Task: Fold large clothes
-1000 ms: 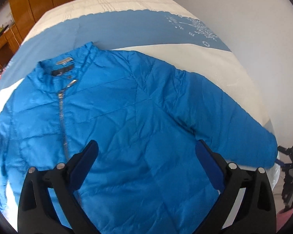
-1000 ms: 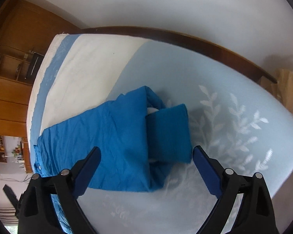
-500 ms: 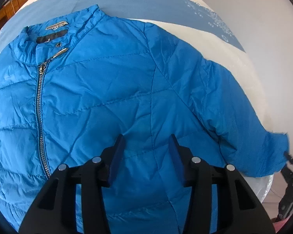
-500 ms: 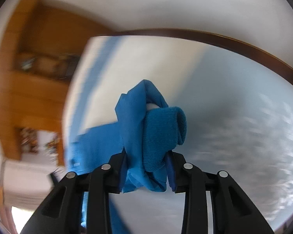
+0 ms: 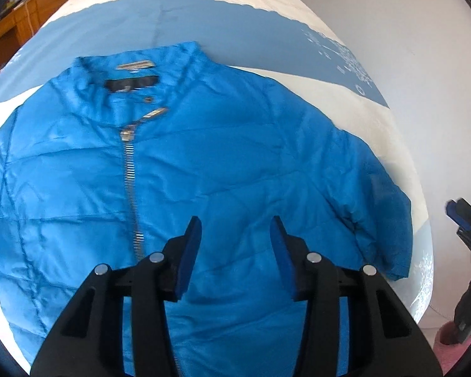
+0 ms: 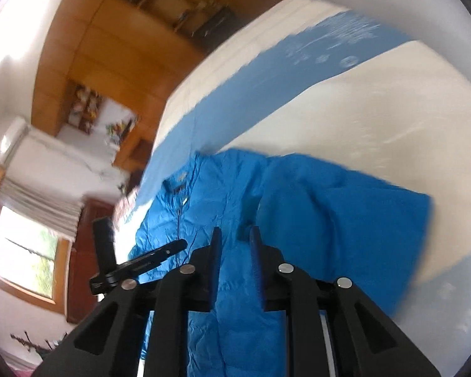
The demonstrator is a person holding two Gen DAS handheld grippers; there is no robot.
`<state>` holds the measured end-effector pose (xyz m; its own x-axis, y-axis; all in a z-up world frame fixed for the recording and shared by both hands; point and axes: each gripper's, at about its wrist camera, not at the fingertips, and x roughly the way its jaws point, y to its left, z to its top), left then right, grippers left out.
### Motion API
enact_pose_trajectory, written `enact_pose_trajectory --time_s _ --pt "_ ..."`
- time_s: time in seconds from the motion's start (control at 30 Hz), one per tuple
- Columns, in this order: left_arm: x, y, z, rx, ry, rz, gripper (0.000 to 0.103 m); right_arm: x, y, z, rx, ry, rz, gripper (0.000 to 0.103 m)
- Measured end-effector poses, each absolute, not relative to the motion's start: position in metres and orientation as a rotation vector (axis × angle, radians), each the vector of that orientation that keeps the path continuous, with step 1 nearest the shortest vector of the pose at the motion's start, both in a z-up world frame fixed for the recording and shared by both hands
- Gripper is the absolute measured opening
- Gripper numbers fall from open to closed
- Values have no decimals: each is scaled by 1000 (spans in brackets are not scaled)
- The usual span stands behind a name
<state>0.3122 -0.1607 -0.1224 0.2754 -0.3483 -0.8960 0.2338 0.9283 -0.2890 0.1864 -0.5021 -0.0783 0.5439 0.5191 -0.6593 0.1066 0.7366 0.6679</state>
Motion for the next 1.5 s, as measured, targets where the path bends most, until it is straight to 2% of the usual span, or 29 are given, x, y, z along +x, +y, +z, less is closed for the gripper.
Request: enact_pose_trajectory --time_s 0.17,0.3,0.53,0.73,0.77,0.9,0.93,1.0,1.17,1.33,1.5 --pt "314 -135 -124 -137 1238 -366 46 221 -467 -91 667 1052 316 18" --pt "309 -137 -119 -141 1237 -394 52 226 -474 -99 652 1072 239 28" --pt "297 -219 -111 -85 1251 -586 70 189 -532 -111 607 1093 -11 39" --pt "301 -291 -123 -21 1279 -651 73 137 -590 -124 668 1088 -146 41" --pt "303 -299 -126 -20 1287 -652 71 133 -593 -126 670 1089 -157 41" --pt "303 -308 -137 -40 1313 -645 18 119 -605 -138 683 1102 -184 41" --pt "302 -307 -135 -53 1298 -648 14 120 -603 -141 682 1105 -185 41" --pt "296 -301 -127 -65 1258 -647 9 122 -599 -146 670 1114 -190 41" --pt "282 -261 -90 -138 1123 -635 7 136 -586 -144 673 1108 -150 41" --pt "279 -178 -56 -192 987 -499 7 156 -566 -135 672 1088 -63 41" --pt "284 -102 -53 -236 962 -352 7 187 -531 -133 706 1087 91 42"
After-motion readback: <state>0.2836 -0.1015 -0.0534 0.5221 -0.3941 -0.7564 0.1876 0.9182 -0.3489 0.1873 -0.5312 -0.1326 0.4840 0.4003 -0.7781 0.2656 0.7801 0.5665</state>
